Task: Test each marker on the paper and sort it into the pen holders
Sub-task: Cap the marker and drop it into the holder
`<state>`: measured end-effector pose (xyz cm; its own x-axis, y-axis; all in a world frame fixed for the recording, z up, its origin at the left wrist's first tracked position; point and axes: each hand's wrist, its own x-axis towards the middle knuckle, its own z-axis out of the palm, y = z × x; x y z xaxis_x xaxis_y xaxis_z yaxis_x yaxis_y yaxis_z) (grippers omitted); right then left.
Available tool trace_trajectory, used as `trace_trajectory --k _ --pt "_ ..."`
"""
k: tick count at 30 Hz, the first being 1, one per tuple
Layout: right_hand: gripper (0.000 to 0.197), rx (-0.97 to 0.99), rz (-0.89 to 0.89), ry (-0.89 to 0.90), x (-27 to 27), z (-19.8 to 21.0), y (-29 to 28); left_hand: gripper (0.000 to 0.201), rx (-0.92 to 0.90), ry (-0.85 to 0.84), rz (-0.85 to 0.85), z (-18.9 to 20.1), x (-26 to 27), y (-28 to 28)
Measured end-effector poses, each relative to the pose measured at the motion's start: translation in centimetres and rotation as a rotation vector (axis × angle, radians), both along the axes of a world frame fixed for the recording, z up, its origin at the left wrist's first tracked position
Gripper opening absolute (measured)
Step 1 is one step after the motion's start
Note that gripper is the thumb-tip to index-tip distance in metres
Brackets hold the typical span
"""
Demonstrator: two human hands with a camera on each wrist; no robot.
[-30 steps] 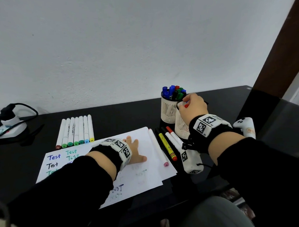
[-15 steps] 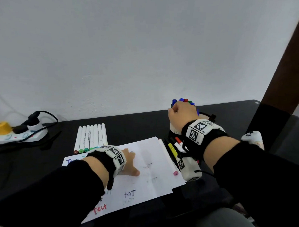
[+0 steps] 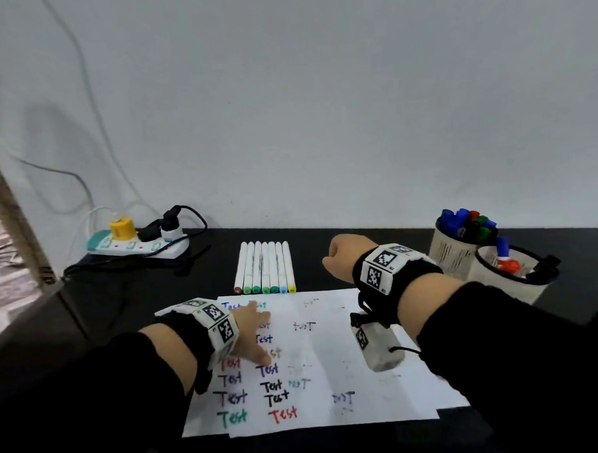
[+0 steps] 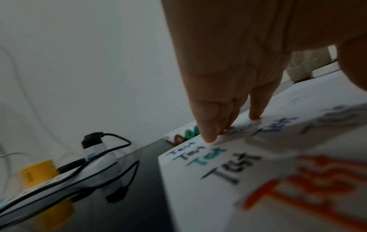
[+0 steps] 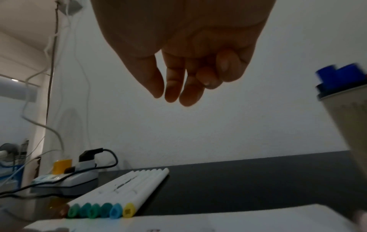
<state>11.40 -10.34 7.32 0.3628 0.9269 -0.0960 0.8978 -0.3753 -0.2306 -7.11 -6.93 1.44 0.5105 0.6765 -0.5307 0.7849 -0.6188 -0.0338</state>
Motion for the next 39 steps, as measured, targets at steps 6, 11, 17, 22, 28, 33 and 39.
trace_trajectory --k 6,11,17,22,28,33,39 --pt "0.025 -0.093 0.054 0.023 -2.1 -2.9 4.0 0.090 -0.047 -0.007 0.037 -0.1 -1.8 1.2" --pt "0.034 -0.089 0.100 0.118 -2.6 -4.7 6.7 0.090 -0.044 -0.003 0.023 0.0 -1.9 1.2" --pt "0.032 -0.231 0.084 -0.027 -3.0 -6.5 9.1 0.091 -0.036 -0.003 0.023 -0.2 -2.0 1.3" --pt "0.029 -0.232 0.014 -0.021 -2.7 -6.7 9.3 0.090 -0.042 -0.008 0.022 -0.1 -1.9 1.2" --pt "0.045 -0.181 -0.154 0.064 -1.1 -7.6 9.6 0.090 -0.043 -0.018 0.031 -0.2 -2.0 1.3" --pt "0.030 -0.077 -0.294 0.304 -0.1 -6.8 7.6 0.090 -0.050 -0.017 0.040 -0.3 -2.0 1.5" --pt "0.013 0.125 -0.469 0.644 2.2 -5.1 4.5 0.090 -0.053 -0.047 0.064 -0.1 -2.1 1.4"
